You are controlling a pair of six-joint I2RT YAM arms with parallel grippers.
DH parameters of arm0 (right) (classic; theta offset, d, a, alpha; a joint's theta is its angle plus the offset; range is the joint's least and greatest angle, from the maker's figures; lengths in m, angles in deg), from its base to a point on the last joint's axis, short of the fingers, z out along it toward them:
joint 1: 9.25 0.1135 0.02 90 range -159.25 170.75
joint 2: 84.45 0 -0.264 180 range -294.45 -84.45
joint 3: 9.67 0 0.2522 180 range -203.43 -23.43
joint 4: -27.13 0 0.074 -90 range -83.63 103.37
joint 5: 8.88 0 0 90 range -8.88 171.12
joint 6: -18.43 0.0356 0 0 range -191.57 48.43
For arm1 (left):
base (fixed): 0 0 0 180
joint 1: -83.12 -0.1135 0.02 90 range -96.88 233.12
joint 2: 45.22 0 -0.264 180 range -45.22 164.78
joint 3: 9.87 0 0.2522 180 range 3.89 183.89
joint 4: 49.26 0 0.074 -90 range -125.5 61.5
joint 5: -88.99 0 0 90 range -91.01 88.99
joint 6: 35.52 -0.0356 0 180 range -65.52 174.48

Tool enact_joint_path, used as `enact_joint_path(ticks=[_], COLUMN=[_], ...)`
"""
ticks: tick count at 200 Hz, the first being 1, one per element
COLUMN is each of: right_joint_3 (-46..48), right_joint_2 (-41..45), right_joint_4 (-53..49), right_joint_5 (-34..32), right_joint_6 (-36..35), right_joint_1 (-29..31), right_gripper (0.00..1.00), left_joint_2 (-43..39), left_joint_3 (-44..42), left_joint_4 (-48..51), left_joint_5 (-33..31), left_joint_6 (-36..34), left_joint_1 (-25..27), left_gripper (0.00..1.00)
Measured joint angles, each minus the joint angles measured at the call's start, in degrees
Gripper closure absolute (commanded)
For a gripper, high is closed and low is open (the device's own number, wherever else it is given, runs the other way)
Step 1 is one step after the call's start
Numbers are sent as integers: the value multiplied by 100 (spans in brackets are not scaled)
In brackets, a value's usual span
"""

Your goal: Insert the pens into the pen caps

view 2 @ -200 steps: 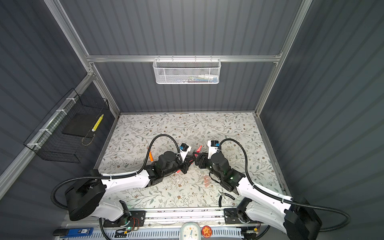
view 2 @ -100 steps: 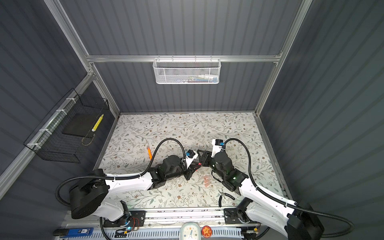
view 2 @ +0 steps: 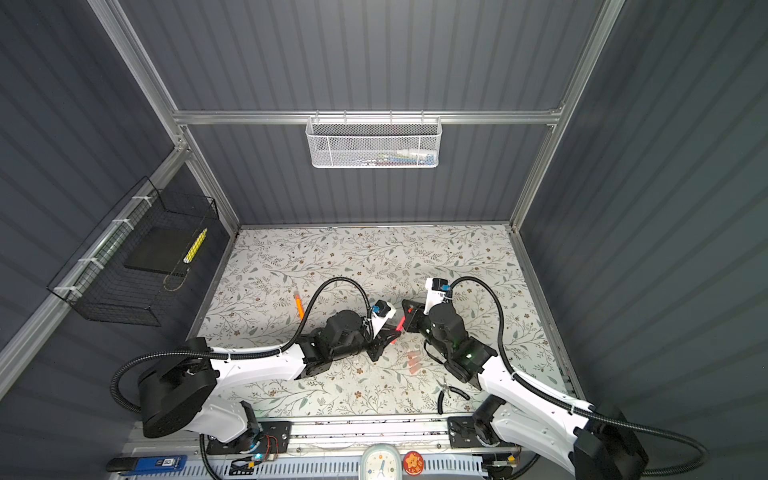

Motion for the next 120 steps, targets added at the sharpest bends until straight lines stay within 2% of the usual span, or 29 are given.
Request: enact_joint_path(ticks=[27, 78, 100, 120], right_joint_3=[0, 0, 0, 0], right_joint_2=[22, 28, 28, 26], right_joint_4=[-4, 2, 59, 116], right_joint_5=[20, 131, 363, 481], right_joint_6=[-17, -33, -22, -11], right_joint_1=[0, -13, 24, 28], right_gripper=[100, 100, 100, 100], left_joint_2=[0, 0, 0, 0], left_joint_3=[9, 9, 11, 11], left_joint_4=[0, -7, -26, -24], left_joint_5=[-2, -26, -68, -111], left_joint_6=[2, 20, 22, 24], left_joint_1=[7, 11, 11, 11], left_gripper=[100, 71, 64, 63])
